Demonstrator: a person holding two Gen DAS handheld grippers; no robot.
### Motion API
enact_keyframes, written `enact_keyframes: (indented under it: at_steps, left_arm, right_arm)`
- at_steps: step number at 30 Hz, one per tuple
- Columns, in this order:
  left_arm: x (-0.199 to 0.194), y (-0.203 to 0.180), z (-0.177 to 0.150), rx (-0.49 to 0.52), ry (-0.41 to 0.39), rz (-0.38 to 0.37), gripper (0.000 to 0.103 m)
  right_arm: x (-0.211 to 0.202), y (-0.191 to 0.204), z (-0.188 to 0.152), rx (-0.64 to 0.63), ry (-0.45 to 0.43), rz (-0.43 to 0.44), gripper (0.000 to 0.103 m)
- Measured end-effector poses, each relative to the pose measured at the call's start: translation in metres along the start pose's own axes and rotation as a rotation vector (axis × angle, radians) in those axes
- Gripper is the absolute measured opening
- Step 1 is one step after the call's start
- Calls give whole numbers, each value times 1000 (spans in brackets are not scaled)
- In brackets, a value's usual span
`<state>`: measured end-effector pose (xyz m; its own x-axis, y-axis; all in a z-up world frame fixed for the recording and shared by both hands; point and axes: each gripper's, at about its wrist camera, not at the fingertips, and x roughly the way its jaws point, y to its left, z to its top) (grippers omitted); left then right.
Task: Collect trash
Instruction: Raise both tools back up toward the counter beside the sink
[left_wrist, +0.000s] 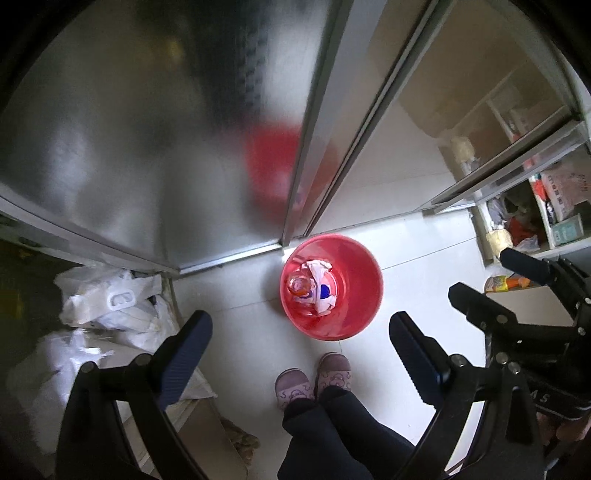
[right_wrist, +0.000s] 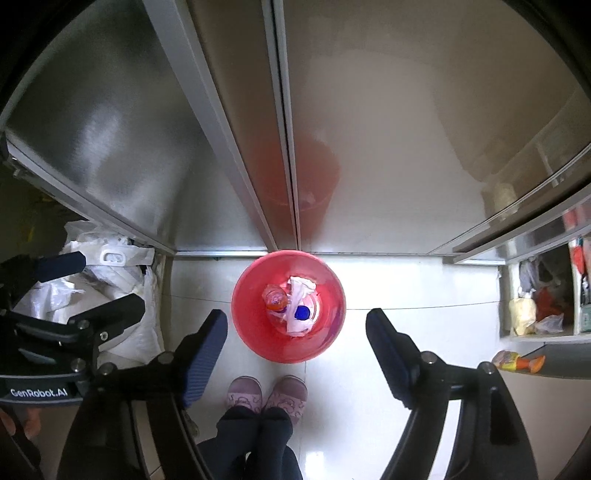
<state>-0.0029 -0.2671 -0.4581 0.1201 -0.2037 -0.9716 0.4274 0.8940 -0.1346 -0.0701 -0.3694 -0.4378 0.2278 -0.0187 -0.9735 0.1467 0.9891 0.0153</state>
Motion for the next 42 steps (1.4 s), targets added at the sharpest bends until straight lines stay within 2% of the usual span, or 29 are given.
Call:
enact_keyframes:
  at_steps: [8, 13, 18, 21, 27, 32, 37, 42]
  left_arm:
    - [-138, -6, 19, -37, -83, 4, 96]
    - [-230, -7, 31, -60, -162, 11, 96]
    - [-311, -2, 40, -101, -275, 69, 96]
    - [-343, 7, 42, -138, -327, 94, 96]
    - [-388, 24, 52, -212, -409, 154, 96]
    - [-410, 52, 64, -274, -462, 188, 96]
    - [-418, 94, 80, -334, -493, 202, 96]
    - [-413, 151, 105, -382, -484, 209, 96]
  right_arm:
    - [-133, 10, 31, -11, -97, -4, 76]
    - [-217, 20, 60, -54, -179, 1, 80]
    - [-282, 30, 85, -95, -274, 30, 85]
    - [-309, 40, 96, -125, -317, 44, 87]
    - [-333, 60, 123, -206, -376, 67, 92]
    - [-346, 75, 150, -262, -410, 83, 93]
    - [-345, 106, 183, -311, -449, 90, 96]
    - [-330, 147, 227, -360, -448, 111, 96]
